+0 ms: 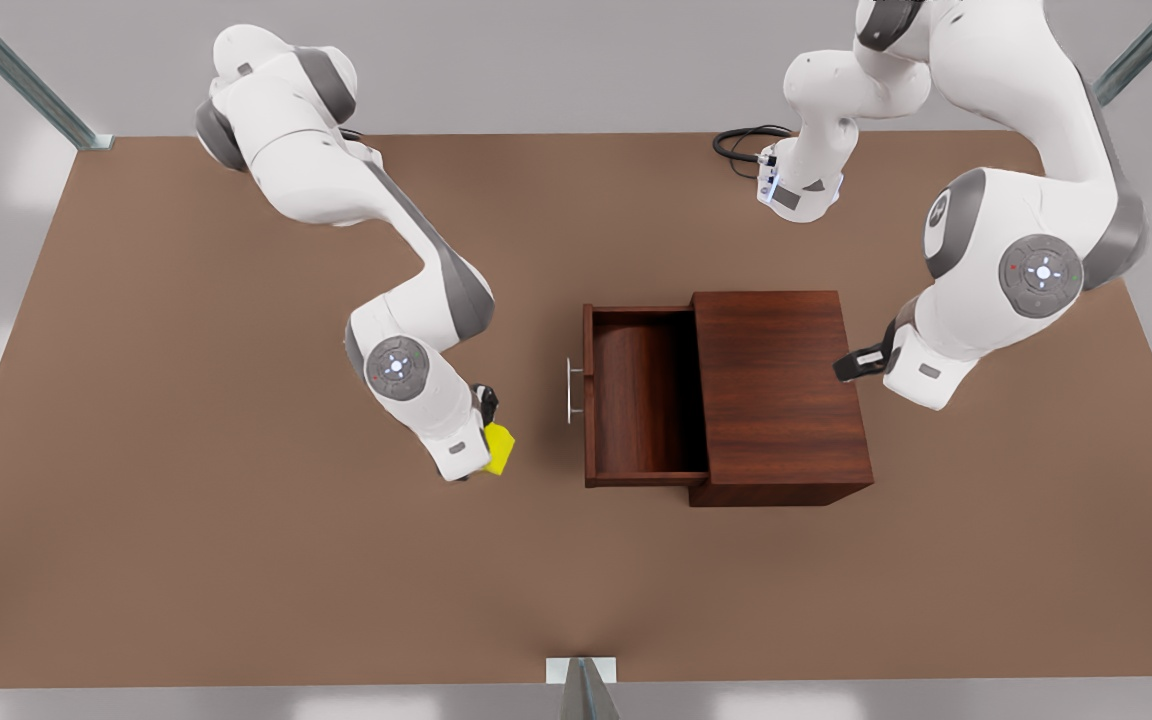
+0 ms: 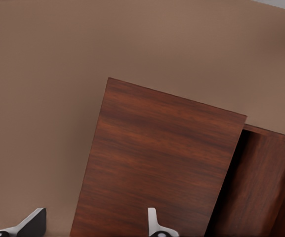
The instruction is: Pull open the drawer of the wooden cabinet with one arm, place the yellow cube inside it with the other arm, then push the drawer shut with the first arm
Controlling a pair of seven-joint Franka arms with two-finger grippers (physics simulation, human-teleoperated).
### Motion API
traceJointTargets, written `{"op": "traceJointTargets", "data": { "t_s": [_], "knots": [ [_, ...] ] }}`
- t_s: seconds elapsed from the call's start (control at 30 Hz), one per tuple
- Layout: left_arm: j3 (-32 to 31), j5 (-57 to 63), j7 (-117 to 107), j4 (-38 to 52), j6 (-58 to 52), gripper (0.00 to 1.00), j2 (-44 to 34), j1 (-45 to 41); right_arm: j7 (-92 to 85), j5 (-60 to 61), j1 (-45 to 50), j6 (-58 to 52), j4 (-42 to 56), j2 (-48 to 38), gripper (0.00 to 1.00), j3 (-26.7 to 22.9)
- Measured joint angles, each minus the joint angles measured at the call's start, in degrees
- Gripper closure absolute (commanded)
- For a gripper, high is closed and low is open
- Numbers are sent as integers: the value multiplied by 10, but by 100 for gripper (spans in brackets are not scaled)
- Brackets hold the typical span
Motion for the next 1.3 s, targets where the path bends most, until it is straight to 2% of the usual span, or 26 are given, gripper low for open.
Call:
{"op": "traceJointTargets", "data": {
  "t_s": [0.03, 0.3, 0.47, 0.73, 0.77, 0.8, 0.9, 1.0, 1.1, 1.2, 1.3],
  "knots": [
    [0, 1, 11, 1, 0, 78, 3, -3, 20, 1, 15, -3, 12, 7, 42, 2],
    [1, 4, 66, 1, -3, 79, 7, -5, 173, 3, 79, 11, 88, 53, 42, 47],
    [3, -42, 54, 1, -1, 79, 10, 1, 258, 4, 117, 48, 90, 56, 42, 50],
    [0, -147, -72, 1, 40, 79, 35, -18, 362, 5, 157, 165, 90, 108, 41, 48],
    [0, -152, -88, 1, 44, 79, 37, -22, 373, 5, 162, 178, 90, 113, 15, 46],
    [0, -156, -104, 1, 49, 79, 40, -27, 384, 2, 165, 189, 90, 116, 0, 44],
    [0, -163, -150, 2, 58, 79, 43, -35, 415, -3, 153, 205, 90, 108, 0, 40],
    [0, -175, -191, 2, 66, 79, 44, -40, 440, -5, 96, 175, 82, 55, 0, 39],
    [0, -185, -253, 2, 105, 79, 57, -109, 460, -29, -29, 78, 41, -83, 0, 30],
    [0, -188, -337, 3, 178, 79, 85, -198, 456, -39, -118, -21, -57, -219, 0, -67],
    [1, -188, -435, 12, 257, 79, 127, -248, 447, -39, -148, -81, -156, -267, 0, -95]
  ]
}}
